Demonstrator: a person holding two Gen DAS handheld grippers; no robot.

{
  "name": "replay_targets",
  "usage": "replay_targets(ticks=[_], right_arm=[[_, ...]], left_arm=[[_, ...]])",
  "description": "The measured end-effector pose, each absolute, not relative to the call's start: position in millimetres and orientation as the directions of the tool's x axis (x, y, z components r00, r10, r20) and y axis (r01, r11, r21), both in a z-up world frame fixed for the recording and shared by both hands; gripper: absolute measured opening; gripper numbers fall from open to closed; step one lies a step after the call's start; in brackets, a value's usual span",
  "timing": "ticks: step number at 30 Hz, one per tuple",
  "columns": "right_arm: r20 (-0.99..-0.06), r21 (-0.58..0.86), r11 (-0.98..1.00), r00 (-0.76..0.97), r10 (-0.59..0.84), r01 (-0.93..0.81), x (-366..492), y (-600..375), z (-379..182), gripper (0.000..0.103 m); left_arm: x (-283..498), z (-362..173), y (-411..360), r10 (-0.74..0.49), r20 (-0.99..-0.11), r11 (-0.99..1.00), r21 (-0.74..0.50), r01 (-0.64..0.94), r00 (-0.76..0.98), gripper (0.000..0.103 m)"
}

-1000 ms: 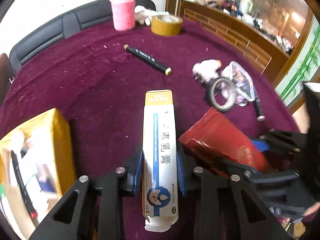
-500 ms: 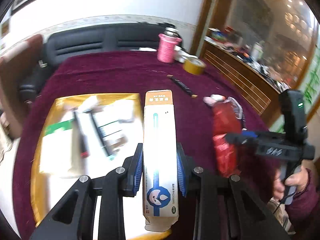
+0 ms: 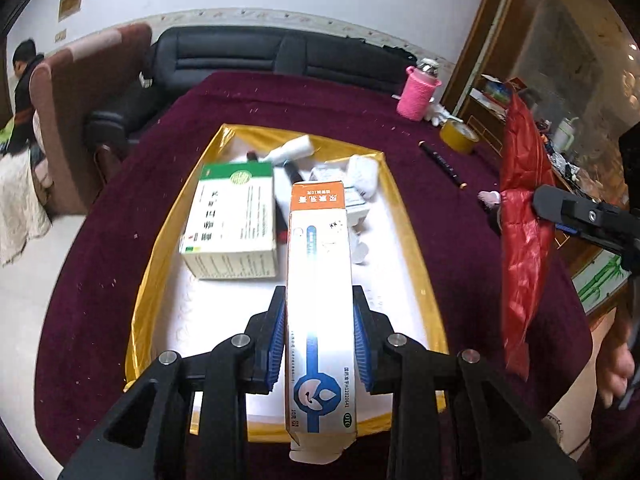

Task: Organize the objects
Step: 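Carry both items over the tray and open both grippers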

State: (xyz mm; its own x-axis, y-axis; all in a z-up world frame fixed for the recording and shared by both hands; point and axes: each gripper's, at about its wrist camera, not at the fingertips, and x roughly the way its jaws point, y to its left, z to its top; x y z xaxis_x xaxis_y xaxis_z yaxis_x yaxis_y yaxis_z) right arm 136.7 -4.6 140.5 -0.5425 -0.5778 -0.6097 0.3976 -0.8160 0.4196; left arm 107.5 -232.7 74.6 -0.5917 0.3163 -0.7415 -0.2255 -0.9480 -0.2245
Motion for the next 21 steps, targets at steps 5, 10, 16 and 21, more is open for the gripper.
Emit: replay_targets(ticks=[5, 10, 16, 21], right_arm=[[-0.655, 0.438, -0.798, -0.460, -0.599, 0.414, 116.9, -52.7, 115.4, 0.043], [-0.722, 0.443, -0.810, -0.383, -0.576, 0.384, 95.9, -89.9, 74.6, 0.042], [-0.791, 0.384, -0.863, -0.366, -0.490, 0.327, 66.9, -108.8, 43.2, 0.039], [-0.811, 0.370, -0.882, -0.363, -0.460, 0.291, 49.9, -108.7, 37.2, 0.039]], left_arm=[[89.3, 52.8, -240.2, 0.307, -0.786, -0.952, -0.256, -0.170, -0.536, 0.029], [73.5, 37.0, -244.5, 0.286, -0.821, -0.958, -0.255, -0.131, -0.495, 0.028], [57.8, 28.6, -249.5, 0.265, -0.838, -0.963, -0.251, -0.095, -0.476, 0.021], [54.6, 26.9, -252.2, 0.252, -0.831, -0.966, -0.244, -0.082, -0.497, 0.022]])
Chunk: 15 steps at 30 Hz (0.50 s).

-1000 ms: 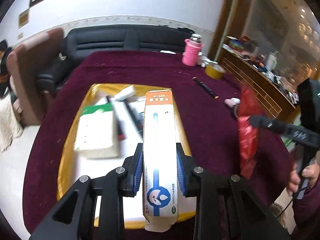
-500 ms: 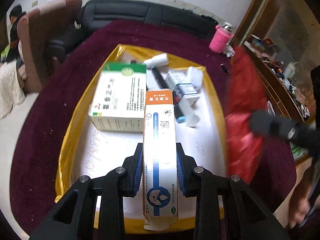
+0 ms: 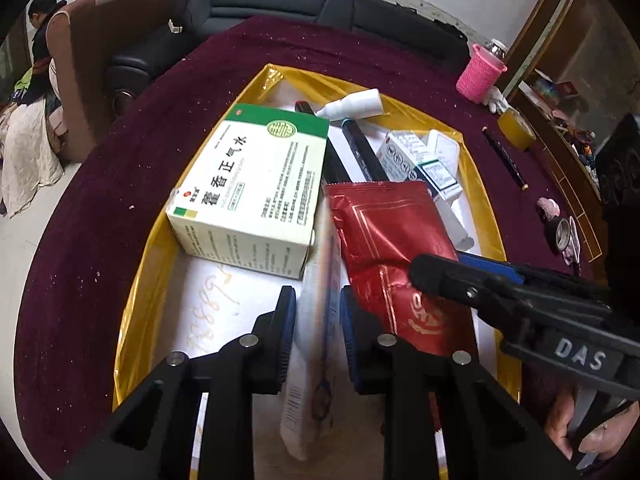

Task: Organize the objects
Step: 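Carry both items over the tray and open both grippers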

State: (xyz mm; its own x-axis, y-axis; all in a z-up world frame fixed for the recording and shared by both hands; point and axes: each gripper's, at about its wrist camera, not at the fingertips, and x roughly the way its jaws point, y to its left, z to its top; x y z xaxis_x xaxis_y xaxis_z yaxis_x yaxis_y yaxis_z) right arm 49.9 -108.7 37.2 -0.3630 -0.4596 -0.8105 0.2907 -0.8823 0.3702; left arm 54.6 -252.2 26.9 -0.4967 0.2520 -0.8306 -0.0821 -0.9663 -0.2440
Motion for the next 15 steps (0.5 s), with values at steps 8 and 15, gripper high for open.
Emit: replay_targets(ticks=[8, 15], right_arm=[[-0.824, 0.364, -0.878, -0.332, -0.459, 0.312, 50.5, -108.9, 37.0, 0.042], [-0.807, 0.374, -0.857, -0.331, -0.489, 0.354, 72.0, -101.9, 48.8, 0.064]], left_arm=[[80.1, 54.2, -263.9, 0.211, -0.780, -0.974, -0.219, -0.059, -0.589, 0.071], [107.4, 83.9, -276.3, 0.134, -0.718, -0.981, -0.194, 0.012, -0.682, 0.089]])
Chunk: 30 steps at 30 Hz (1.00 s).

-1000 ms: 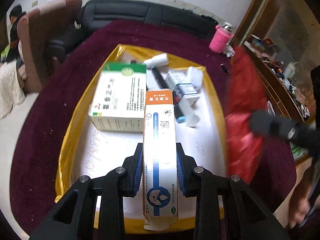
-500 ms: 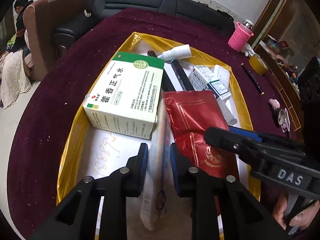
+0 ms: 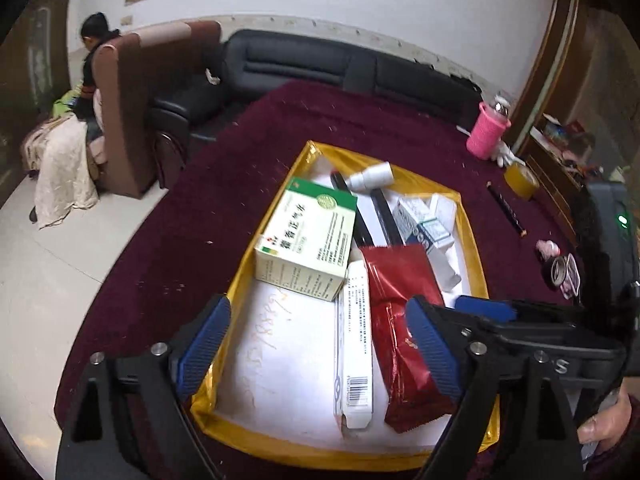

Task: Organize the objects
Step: 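Carry both items over the tray and open both grippers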

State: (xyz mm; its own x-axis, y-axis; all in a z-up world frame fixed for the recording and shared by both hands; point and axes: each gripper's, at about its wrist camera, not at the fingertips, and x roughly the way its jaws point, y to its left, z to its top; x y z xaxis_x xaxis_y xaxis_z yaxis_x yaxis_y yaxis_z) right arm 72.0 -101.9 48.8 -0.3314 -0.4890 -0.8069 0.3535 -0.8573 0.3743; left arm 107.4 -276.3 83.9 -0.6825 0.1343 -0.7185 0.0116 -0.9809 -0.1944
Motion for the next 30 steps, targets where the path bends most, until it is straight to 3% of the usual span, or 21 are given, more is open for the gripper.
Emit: replay_targets(ticks=[2, 8, 16, 30], right_arm=[[-0.786, 0.348, -0.862, -0.386, -0.483, 0.368, 82.8, -98.3, 61.4, 0.083], [-0.706, 0.163, -0.907, -0.596, -0.383, 0.389, 121.9, -85.6, 100.1, 0.095], [-0.642, 0.003, -0.941, -0.721, -0.262, 0.339, 141.9, -67.1, 113.4, 0.099], [-0.630, 0.046, -0.978, -0.753, -0.188, 0.206, 141.2, 3.3, 112.9, 0.100]], left_arm=[[112.4, 89.8, -277.0, 0.133, -0.700, -0.979, -0.204, 0.018, -0.702, 0.091], [135.7, 110.4, -269.6, 0.074, -0.605, -0.983, -0.180, 0.046, -0.793, 0.094], [152.8, 127.5, -252.3, 0.007, -0.531, -0.990, -0.124, 0.070, -0.847, 0.099], [146.2, 131.7, -202.2, 0.037, -0.565, -0.998, -0.065, 0.000, -0.824, 0.099]])
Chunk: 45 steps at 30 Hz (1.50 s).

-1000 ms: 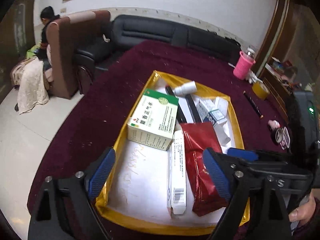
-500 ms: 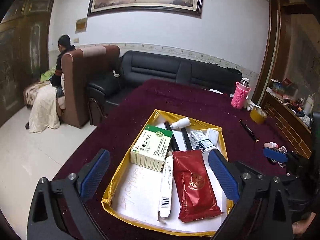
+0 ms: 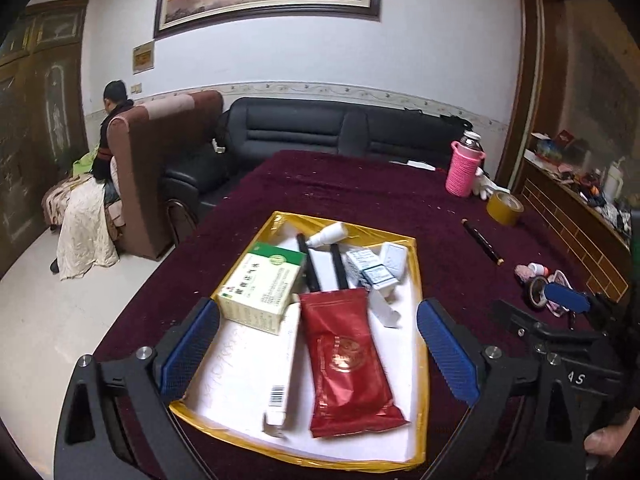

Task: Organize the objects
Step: 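Move both grippers back toward the remaining objects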

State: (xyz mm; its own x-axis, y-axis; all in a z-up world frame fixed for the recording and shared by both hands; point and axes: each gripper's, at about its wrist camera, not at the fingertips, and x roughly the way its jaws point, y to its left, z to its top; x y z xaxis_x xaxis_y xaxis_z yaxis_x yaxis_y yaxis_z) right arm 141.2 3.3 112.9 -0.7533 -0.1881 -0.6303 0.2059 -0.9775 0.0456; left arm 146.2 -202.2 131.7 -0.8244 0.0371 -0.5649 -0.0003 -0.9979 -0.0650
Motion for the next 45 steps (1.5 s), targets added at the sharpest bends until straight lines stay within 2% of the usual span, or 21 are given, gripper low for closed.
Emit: replay_targets(ticks=[28, 35, 39, 45], right_arm=[[-0.662, 0.103, -0.992, -0.740, -0.119, 0.068, 128.6, 83.1, 93.3, 0.100], [-0.688, 0.169, -0.985, -0.720, -0.091, -0.037, 115.2, 134.1, 89.1, 0.100], [-0.706, 0.201, -0.974, -0.704, -0.073, -0.101, 106.0, 175.1, 90.9, 0.100], [-0.735, 0.200, -0.974, -0.673, -0.075, -0.110, 74.3, 210.9, 94.7, 0.100]], left_arm=[[118.4, 116.0, -102.1, 0.147, -0.642, -0.979, 0.012, -0.202, -0.753, 0.099], [99.2, 105.0, -54.3, 0.249, -0.667, -0.951, -0.034, -0.306, -0.702, 0.099], [78.7, 79.6, -21.8, 0.293, -0.704, -0.931, -0.056, -0.361, -0.647, 0.099], [45.4, 36.6, -10.0, 0.314, -0.776, -0.932, -0.142, -0.333, -0.547, 0.098]])
